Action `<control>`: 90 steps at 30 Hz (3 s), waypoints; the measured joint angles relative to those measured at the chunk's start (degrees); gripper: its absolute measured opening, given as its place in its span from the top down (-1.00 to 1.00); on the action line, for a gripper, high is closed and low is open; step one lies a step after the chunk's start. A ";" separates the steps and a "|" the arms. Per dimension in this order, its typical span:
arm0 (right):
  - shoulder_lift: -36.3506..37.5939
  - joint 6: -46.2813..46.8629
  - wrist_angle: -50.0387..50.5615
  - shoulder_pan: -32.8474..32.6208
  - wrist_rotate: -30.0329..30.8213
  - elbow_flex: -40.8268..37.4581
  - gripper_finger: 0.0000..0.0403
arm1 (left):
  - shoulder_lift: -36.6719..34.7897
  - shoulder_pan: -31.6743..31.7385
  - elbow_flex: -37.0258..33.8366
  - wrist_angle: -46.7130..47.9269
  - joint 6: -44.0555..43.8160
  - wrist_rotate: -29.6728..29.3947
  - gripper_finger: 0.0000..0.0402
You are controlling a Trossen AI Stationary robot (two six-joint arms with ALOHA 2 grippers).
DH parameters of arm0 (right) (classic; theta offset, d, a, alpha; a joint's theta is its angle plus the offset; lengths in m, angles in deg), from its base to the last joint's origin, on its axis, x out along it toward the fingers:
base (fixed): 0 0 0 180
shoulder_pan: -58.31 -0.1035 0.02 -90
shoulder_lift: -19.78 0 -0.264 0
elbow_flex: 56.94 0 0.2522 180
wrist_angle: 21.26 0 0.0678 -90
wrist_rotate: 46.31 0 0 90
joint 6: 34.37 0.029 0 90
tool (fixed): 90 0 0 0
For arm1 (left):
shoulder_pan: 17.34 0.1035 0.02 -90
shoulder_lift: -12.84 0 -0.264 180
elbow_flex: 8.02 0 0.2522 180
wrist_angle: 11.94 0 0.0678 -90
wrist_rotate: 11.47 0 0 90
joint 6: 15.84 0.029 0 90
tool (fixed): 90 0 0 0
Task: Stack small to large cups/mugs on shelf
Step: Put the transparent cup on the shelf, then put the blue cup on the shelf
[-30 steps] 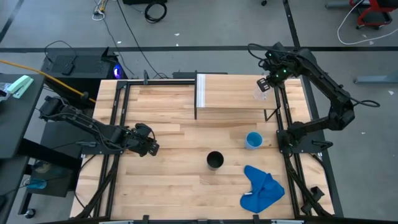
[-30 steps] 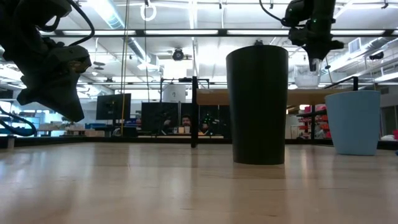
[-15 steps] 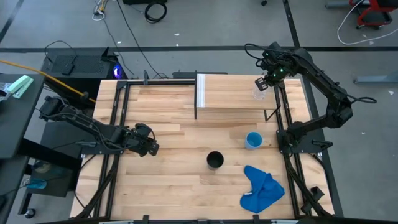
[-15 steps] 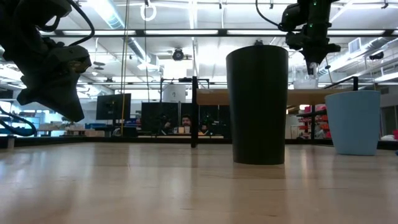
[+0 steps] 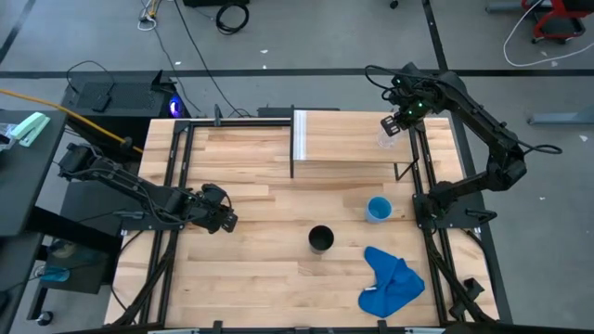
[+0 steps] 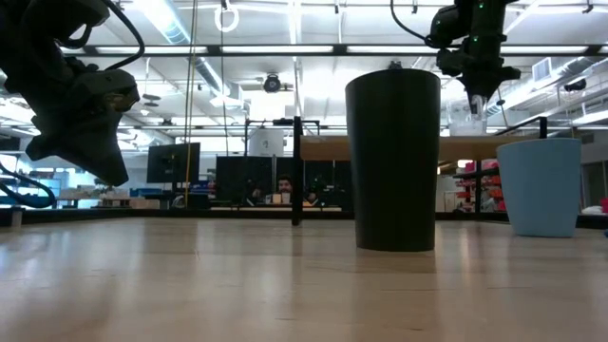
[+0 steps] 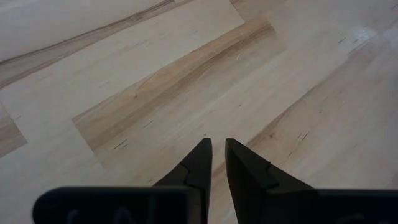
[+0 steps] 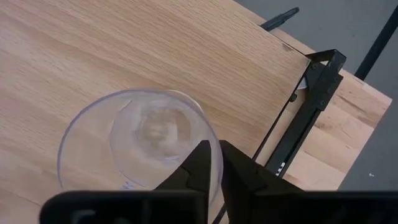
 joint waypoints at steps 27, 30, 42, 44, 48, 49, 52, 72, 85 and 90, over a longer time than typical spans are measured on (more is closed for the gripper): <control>3.58 4.64 0.59 0.00 -0.02 2.31 0.63 | -0.01 0.01 0.00 0.00 0.00 0.00 0.69; 5.81 4.68 2.75 0.00 -0.02 2.95 0.63 | 0.00 0.02 0.01 0.00 0.00 0.00 0.70; 20.15 10.24 9.11 -2.31 -13.55 3.08 0.64 | -0.01 0.01 0.01 0.00 0.00 0.00 0.72; 22.81 12.09 9.07 -4.59 -16.36 3.06 0.63 | -0.02 0.02 0.01 0.00 0.00 0.00 0.71; 27.32 18.35 9.08 -11.00 -22.44 3.06 0.64 | 0.00 0.00 0.01 0.00 0.00 0.00 0.69; 28.19 20.31 9.09 -12.75 -23.86 3.05 0.64 | 0.00 0.01 0.01 0.00 0.00 0.00 0.69; 30.36 24.83 9.09 -18.29 -26.37 3.02 0.64 | 0.00 0.02 0.01 0.00 0.00 0.00 0.71; 33.33 30.74 4.41 -32.13 -19.72 -24.07 0.64 | 0.00 0.00 0.01 0.00 0.00 0.00 0.71; 30.01 43.96 -9.10 -49.36 -9.12 -35.97 0.64 | 0.00 0.02 0.01 0.00 0.00 0.00 0.71; 25.79 47.90 -9.31 -56.70 -1.41 -34.13 0.64 | 0.00 0.02 0.01 0.00 0.00 0.00 0.69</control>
